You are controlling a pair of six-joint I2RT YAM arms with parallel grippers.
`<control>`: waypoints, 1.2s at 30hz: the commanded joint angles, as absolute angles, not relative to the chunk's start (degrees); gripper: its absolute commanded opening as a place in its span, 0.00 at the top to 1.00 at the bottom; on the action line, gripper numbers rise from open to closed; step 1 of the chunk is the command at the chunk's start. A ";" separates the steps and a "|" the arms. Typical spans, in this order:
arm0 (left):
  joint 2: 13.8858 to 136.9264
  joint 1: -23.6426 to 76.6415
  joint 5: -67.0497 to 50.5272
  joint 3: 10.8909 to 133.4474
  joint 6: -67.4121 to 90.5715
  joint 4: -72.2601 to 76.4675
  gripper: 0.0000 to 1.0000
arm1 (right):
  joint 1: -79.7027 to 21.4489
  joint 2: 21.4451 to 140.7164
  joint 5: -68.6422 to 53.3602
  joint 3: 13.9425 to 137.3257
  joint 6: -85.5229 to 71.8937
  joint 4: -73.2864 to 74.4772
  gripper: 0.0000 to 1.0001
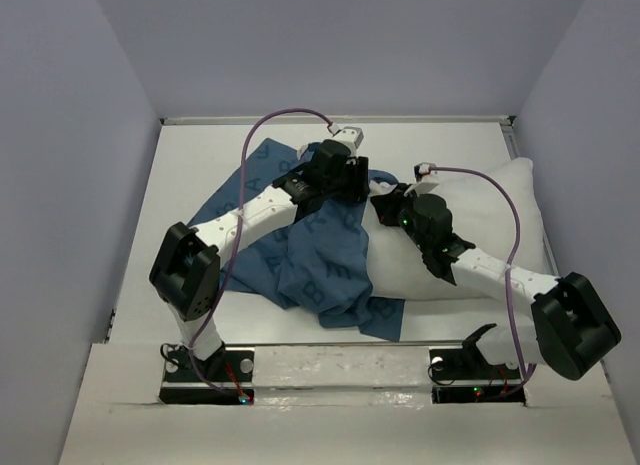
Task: Put the pillow into the pillowcase
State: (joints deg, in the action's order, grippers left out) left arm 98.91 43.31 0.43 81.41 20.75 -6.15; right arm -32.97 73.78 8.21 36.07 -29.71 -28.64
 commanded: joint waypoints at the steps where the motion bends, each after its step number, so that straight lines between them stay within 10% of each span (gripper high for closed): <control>1: 95.80 44.29 -1.49 83.32 16.70 -7.38 0.39 | -33.13 72.51 6.42 34.80 -29.36 -28.48 1.00; 9: 96.07 45.00 -0.61 82.09 14.41 -8.96 0.51 | -33.13 72.34 7.73 36.47 -27.95 -26.28 1.00; 16: 91.67 45.18 -4.57 77.70 14.59 -6.50 0.30 | -33.13 73.65 8.79 39.02 -26.02 -23.91 1.00; 36: 97.47 47.20 1.76 82.97 11.51 -9.93 0.59 | -33.13 70.84 7.29 40.25 -25.49 -23.29 1.00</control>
State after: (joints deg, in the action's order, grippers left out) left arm 96.97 46.37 0.38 79.44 12.86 -8.95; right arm -32.97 73.19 7.84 38.52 -26.06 -22.70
